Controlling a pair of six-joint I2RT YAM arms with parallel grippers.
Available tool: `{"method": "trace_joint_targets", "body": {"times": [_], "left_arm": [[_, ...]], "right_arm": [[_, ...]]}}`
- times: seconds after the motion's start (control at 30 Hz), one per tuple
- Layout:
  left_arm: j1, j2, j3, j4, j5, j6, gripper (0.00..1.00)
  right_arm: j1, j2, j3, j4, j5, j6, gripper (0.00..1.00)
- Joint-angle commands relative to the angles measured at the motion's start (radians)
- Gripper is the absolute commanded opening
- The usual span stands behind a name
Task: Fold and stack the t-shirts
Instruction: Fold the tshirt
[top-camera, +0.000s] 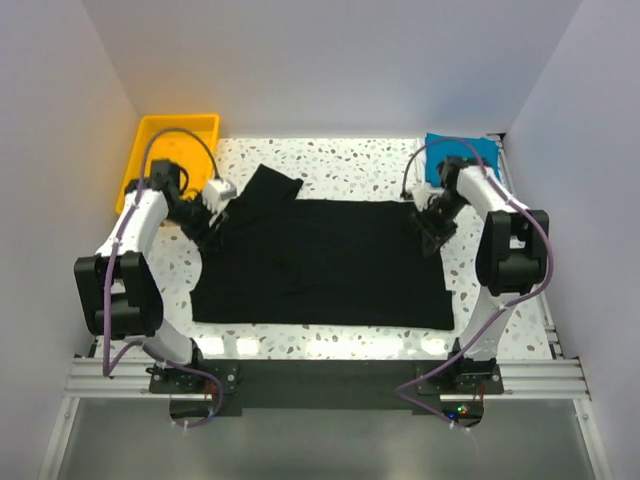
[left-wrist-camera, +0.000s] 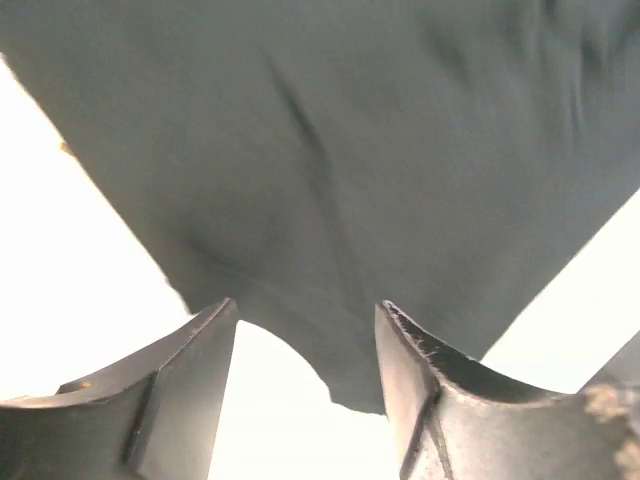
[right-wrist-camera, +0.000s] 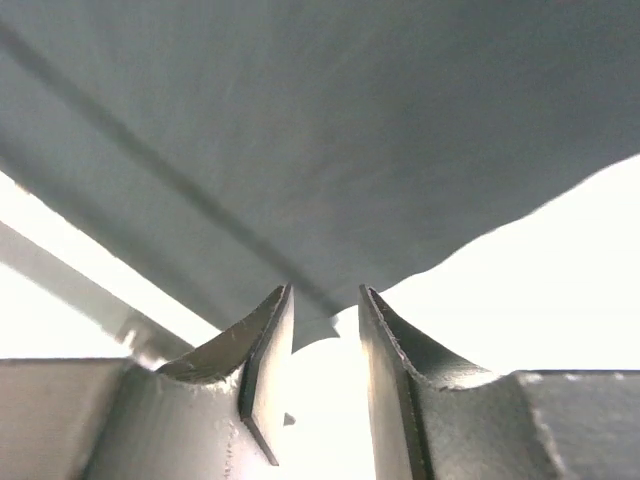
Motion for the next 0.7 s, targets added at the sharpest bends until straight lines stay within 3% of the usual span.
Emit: {"method": "trace_joint_targets", "body": {"times": [0.0, 0.07, 0.17, 0.2, 0.23, 0.37, 0.5, 0.67], "left_arm": [[-0.019, 0.034, 0.239, 0.063, 0.156, -0.077, 0.64], [-0.039, 0.056, 0.298, 0.117, 0.147, -0.145, 0.70], [-0.042, 0.062, 0.375, 0.343, 0.098, -0.272, 0.76], [-0.041, 0.046, 0.392, 0.397, 0.069, -0.302, 0.92], [-0.042, 0.033, 0.391, 0.457, 0.060, -0.328, 1.00], [-0.042, 0.012, 0.364, 0.718, 0.095, -0.449, 1.00], [-0.047, 0.125, 0.465, 0.720, 0.107, -0.505, 1.00], [-0.105, 0.309, 0.645, 0.556, 0.011, -0.480, 1.00]], "right_arm": [[-0.030, 0.020, 0.208, 0.028, -0.031, 0.039, 0.37], [-0.031, 0.067, 0.326, 0.051, -0.010, 0.099, 0.37], [-0.064, 0.147, 0.431, 0.102, 0.035, 0.163, 0.37], [-0.068, 0.182, 0.449, 0.126, 0.048, 0.191, 0.38], [-0.079, 0.198, 0.478, 0.137, 0.049, 0.202, 0.41], [-0.091, 0.288, 0.549, 0.163, 0.064, 0.238, 0.45], [-0.093, 0.363, 0.607, 0.185, 0.072, 0.266, 0.45], [-0.093, 0.426, 0.632, 0.248, 0.101, 0.297, 0.46]]}}
